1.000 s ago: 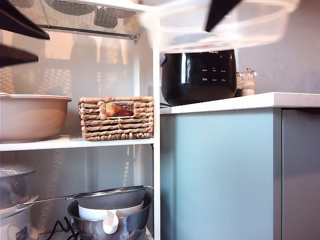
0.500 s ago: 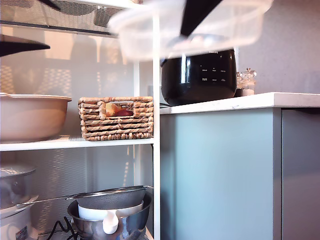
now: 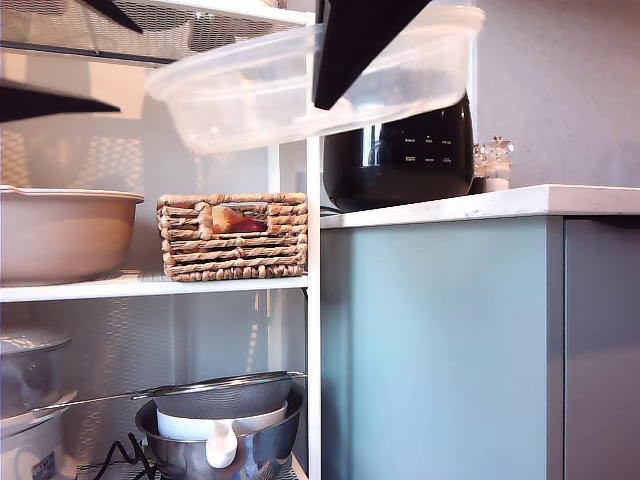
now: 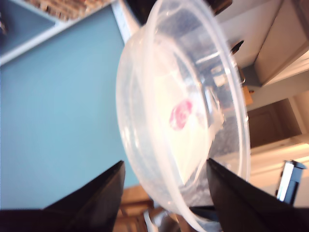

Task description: Pick up the plastic microwave lid from the counter next to you, then place it on the shelf

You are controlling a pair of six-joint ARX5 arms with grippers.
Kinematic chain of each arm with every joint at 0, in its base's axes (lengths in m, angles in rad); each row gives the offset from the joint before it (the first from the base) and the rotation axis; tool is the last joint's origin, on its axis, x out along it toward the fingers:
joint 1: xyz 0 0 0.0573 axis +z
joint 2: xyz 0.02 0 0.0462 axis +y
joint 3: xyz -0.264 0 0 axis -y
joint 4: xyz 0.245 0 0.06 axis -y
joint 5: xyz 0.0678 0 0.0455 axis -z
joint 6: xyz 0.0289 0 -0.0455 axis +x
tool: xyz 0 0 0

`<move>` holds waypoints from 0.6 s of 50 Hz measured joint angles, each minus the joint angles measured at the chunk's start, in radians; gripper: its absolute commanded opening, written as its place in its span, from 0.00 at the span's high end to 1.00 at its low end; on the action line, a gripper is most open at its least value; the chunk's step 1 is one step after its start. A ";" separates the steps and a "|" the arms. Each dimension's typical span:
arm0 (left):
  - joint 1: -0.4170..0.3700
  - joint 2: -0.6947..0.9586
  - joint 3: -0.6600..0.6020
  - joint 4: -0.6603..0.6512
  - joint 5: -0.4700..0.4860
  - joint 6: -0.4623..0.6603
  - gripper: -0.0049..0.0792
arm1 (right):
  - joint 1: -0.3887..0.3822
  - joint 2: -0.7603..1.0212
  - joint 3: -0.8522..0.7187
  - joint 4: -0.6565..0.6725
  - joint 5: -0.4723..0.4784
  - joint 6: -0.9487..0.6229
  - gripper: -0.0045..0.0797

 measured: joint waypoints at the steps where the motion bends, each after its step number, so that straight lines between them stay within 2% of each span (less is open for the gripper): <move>1: 0.000 0.006 0.000 -0.002 0.003 0.000 0.36 | 0.002 0.000 0.000 0.004 0.000 0.000 0.96; 16: 0.000 0.039 0.000 -0.005 0.007 -0.003 0.36 | 0.037 0.000 0.000 0.016 0.000 -0.003 0.96; 30: 0.000 0.039 0.000 -0.008 0.007 -0.003 0.40 | 0.125 0.000 0.000 0.018 0.012 -0.048 0.96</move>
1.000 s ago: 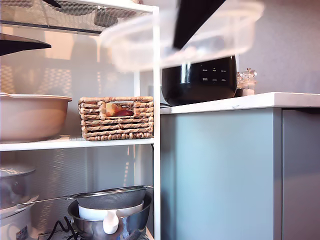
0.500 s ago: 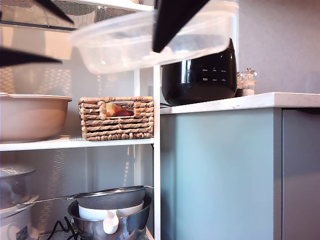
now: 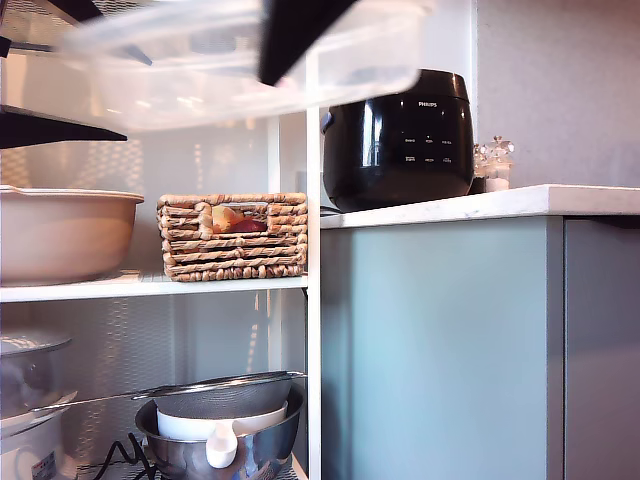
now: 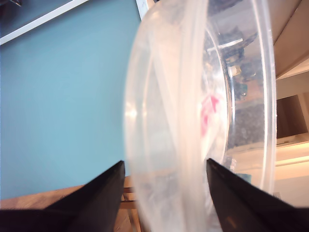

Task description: Pick up the plastic microwave lid from the counter next to you, then place it on the shelf

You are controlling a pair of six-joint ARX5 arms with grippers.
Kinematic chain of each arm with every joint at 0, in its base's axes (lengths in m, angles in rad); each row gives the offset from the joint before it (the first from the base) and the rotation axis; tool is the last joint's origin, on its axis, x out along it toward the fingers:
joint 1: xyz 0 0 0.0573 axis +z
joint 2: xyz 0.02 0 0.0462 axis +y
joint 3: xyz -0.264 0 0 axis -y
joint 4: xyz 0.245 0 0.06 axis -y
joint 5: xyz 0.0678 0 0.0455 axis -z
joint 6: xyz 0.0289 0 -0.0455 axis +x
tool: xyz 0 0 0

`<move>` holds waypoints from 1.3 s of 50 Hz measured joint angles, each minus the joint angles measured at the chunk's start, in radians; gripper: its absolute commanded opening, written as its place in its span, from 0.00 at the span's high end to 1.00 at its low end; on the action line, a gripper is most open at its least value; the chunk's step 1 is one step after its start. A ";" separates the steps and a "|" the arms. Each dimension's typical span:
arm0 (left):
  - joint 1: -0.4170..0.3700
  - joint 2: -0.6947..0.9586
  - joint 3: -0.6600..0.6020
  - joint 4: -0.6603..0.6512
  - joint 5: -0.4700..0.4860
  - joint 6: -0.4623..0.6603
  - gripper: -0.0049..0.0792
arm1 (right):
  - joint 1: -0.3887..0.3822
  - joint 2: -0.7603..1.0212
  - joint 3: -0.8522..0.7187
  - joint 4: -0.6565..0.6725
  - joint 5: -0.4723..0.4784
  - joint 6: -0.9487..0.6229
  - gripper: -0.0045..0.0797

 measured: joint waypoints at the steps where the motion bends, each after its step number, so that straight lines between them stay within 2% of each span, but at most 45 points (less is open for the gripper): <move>1: 0.000 0.000 0.000 -0.002 0.000 0.000 0.42 | 0.007 0.000 0.000 0.000 0.006 -0.002 0.96; 12: 0.000 0.000 0.000 -0.014 0.000 0.000 0.85 | 0.042 0.000 0.000 0.011 0.068 -0.027 0.96; 17: 0.000 0.000 0.000 -0.012 -0.001 -0.001 0.97 | 0.046 0.000 0.000 0.010 0.102 -0.030 0.96; 29: 0.000 0.000 0.000 -0.009 -0.024 -0.017 0.97 | 0.047 0.000 0.000 0.012 0.120 -0.046 0.95; 40: -0.005 0.000 0.004 -0.009 -0.058 -0.016 0.97 | 0.046 0.000 0.000 0.016 0.129 -0.017 0.77; 44: -0.004 0.000 0.004 -0.015 -0.080 -0.011 0.97 | 0.046 0.000 0.000 0.022 0.150 0.003 0.74; 65: 0.014 0.001 0.004 -0.020 -0.180 0.005 0.97 | 0.040 -0.020 0.000 0.021 0.257 0.051 0.74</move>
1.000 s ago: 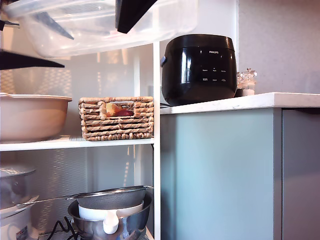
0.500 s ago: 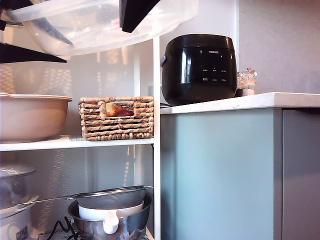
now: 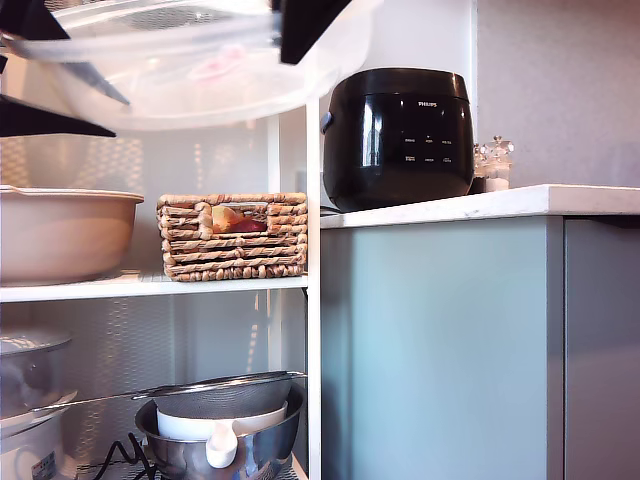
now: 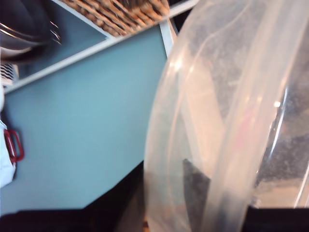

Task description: Pick up the plastic microwave lid from the counter next to you, then place it on the shelf

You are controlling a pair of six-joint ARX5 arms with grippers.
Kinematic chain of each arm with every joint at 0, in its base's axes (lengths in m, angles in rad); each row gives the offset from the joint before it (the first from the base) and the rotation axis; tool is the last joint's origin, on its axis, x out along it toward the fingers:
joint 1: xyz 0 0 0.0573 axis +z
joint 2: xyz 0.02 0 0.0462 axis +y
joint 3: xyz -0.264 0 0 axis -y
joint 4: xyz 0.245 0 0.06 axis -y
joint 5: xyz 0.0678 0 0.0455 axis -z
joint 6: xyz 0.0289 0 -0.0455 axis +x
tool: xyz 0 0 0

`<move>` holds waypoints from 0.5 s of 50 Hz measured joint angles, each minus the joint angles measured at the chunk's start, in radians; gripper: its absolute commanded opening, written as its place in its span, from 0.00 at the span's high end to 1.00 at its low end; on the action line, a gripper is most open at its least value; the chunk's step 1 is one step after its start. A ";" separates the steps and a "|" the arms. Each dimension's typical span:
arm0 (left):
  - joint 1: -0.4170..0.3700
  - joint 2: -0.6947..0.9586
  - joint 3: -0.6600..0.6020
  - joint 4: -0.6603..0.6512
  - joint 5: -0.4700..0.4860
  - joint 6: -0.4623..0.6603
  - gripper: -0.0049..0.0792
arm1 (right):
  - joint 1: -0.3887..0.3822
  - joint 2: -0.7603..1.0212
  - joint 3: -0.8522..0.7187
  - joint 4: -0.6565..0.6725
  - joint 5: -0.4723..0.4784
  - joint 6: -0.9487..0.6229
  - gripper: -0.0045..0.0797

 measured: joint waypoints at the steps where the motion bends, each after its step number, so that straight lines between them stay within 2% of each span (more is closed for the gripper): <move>1: 0.004 0.000 0.000 0.000 -0.004 0.002 0.97 | 0.000 -0.006 0.000 0.000 0.001 0.002 0.74; 15: 0.082 0.006 0.000 0.000 -0.030 0.014 0.97 | 0.000 -0.128 0.000 -0.032 0.041 0.088 0.75; 17: 0.093 0.006 0.000 0.001 -0.030 0.014 0.97 | 0.000 -0.144 0.000 -0.034 0.047 0.114 0.79; 21: 0.116 0.006 0.000 0.001 -0.031 0.014 0.97 | 0.000 -0.179 0.000 -0.038 0.047 0.157 0.97; 25: 0.138 0.006 0.000 0.002 -0.051 0.003 0.97 | 0.000 -0.217 0.000 -0.042 0.047 0.188 0.96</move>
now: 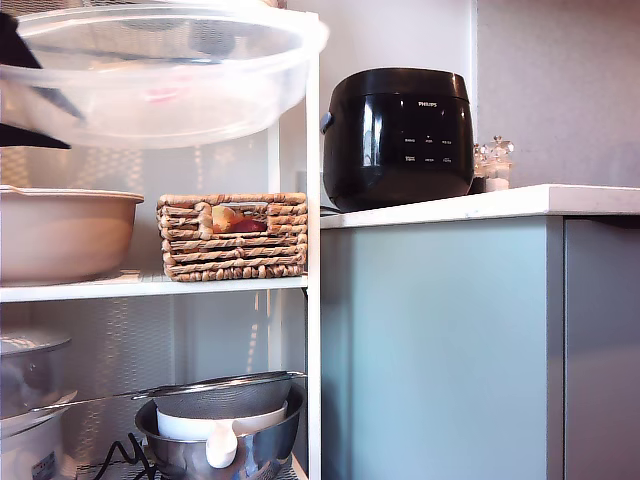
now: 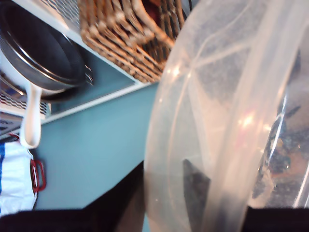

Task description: Pick up the plastic microwave lid from the counter next to you, then place it on the shelf

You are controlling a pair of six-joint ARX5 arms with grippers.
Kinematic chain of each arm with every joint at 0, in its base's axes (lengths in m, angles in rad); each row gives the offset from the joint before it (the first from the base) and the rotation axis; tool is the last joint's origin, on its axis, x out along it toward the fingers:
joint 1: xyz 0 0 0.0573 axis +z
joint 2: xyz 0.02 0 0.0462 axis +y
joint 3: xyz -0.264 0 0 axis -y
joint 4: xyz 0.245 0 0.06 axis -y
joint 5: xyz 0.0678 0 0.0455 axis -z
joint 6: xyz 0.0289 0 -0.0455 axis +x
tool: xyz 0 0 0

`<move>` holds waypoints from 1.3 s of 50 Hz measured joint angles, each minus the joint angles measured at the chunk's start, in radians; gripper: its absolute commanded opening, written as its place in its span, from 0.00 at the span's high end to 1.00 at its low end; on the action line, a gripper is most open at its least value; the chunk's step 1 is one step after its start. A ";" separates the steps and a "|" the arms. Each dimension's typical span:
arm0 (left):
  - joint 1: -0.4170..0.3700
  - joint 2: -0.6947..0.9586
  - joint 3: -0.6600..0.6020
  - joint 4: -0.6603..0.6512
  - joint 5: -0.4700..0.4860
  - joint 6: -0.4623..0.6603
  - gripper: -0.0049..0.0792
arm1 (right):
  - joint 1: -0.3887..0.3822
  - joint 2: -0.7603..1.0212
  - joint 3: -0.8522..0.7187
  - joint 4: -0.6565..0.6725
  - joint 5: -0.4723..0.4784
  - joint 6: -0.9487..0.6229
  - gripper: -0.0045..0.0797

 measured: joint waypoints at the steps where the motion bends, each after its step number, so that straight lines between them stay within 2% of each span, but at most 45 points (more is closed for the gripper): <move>1: 0.005 0.000 0.000 0.000 -0.008 -0.006 0.97 | 0.000 -0.010 0.000 0.000 0.000 0.003 0.96; 12: 0.063 0.002 0.000 0.007 -0.099 -0.135 0.97 | 0.000 -0.113 0.000 0.001 0.000 0.070 0.96; 24: 0.066 0.069 0.023 0.006 -0.209 -0.291 0.97 | 0.000 -0.127 0.000 0.000 -0.001 0.072 0.96; 36: 0.066 0.163 0.167 0.011 -0.283 -0.320 0.97 | 0.000 -0.123 0.000 0.001 -0.026 0.073 0.96; 48: 0.055 0.304 0.330 0.021 -0.315 -0.363 0.95 | 0.000 -0.123 0.000 0.001 -0.032 0.073 0.96; 65: 0.043 0.454 0.378 0.014 -0.379 -0.462 0.95 | 0.000 -0.123 0.000 0.001 -0.035 0.073 0.96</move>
